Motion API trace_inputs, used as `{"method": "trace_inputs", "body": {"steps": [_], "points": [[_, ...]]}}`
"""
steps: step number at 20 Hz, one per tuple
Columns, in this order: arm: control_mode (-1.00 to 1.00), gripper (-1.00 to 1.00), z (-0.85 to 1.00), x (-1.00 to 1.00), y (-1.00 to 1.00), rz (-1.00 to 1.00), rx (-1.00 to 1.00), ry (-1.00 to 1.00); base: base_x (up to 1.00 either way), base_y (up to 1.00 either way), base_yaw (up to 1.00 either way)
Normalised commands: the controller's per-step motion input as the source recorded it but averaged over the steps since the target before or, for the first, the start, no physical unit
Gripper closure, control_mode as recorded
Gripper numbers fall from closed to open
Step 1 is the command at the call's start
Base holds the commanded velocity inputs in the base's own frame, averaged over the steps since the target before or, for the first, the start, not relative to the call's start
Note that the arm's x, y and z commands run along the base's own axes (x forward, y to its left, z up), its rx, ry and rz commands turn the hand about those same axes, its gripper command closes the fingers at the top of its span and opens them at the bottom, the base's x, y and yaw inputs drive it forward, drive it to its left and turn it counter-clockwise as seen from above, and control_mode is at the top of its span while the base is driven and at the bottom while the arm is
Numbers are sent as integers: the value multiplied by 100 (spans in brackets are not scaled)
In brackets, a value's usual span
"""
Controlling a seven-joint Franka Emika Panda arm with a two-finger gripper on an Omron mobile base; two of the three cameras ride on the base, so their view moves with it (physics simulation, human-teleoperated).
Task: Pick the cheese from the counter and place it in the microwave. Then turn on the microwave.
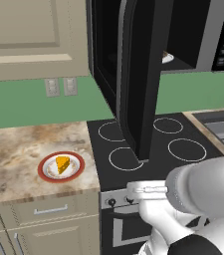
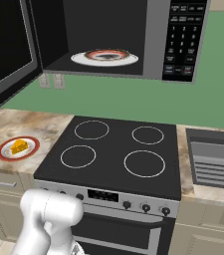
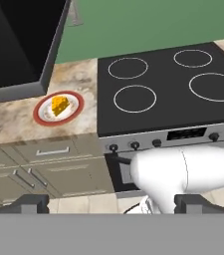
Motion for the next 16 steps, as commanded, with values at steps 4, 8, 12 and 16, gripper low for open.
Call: {"method": "trace_inputs", "body": {"steps": [4,8,12,16], "points": [[-100,-100,-28,0,47,0,0,-7,0,0,0],[-100,-100,-27,0,45,0,2,-2,0,0,0],[-100,-100,-24,13,40,0,5,-2,0,0,0],[-100,-100,-13,27,35,-4,5,-6,0,0,0]]}}
